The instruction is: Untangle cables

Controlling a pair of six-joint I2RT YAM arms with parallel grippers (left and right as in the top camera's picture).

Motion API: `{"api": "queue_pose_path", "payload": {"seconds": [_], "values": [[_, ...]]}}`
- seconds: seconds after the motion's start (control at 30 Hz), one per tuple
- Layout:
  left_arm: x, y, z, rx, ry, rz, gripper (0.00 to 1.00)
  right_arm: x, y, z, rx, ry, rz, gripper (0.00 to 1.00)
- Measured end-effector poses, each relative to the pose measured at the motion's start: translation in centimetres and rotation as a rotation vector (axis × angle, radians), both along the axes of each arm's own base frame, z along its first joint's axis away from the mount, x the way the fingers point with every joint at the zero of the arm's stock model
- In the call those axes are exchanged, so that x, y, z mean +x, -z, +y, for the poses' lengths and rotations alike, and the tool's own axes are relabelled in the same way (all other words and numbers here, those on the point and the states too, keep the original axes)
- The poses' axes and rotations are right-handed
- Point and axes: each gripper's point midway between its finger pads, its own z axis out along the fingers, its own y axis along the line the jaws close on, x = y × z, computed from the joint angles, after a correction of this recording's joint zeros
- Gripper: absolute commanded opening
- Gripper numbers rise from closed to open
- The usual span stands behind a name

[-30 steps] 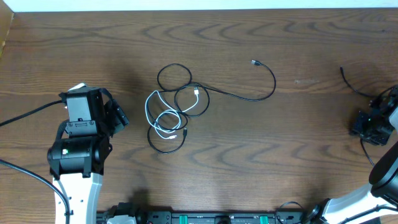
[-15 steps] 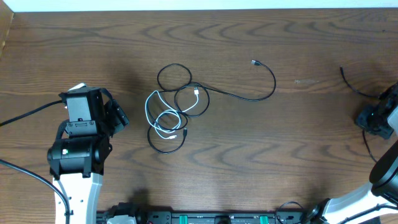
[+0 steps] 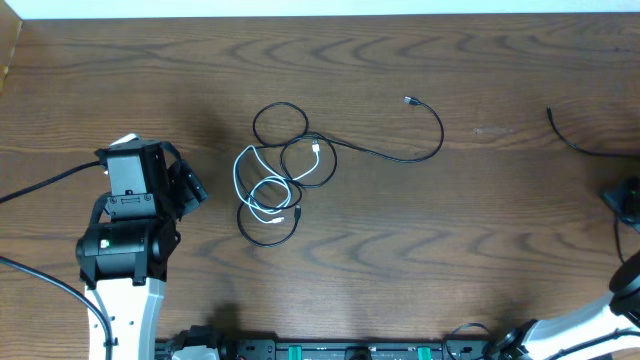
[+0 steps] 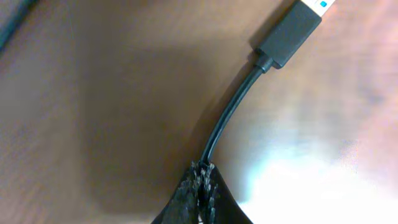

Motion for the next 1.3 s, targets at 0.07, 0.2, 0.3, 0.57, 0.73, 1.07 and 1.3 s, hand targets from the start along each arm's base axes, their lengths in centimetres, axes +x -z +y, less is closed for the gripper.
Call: {"api": "queue_pose_path", "payload": {"seconds": [0.07,0.2,0.3,0.57,0.73,1.07,1.3], "values": [[0.0,0.0,0.0,0.000,0.000,0.000,0.86,-1.0,0.0,-1.4,-0.002,0.060,-0.019,0.01],[0.0,0.0,0.0,0.000,0.000,0.000,0.86,-2.6,-0.1,-3.7,0.012,0.163,-0.087,0.01],[0.0,0.0,0.0,0.000,0.000,0.000,0.86,-3.8,-0.2,-5.2,0.020,0.240,-0.138,0.01],[0.0,0.0,0.0,0.000,0.000,0.000,0.86,-4.5,-1.3,-9.1,-0.049,0.352,-0.280,0.01],[0.0,0.0,0.0,0.000,0.000,0.000,0.86,-5.5,-2.4,-11.4,-0.082,0.444,-0.365,0.01],[0.0,0.0,0.0,0.000,0.000,0.000,0.86,-5.2,-4.5,-13.1,-0.039,0.450,-0.572,0.44],[0.0,0.0,0.0,0.000,0.000,0.000,0.86,-4.0,-4.0,-11.2,0.084,0.403,-0.611,0.69]]}}
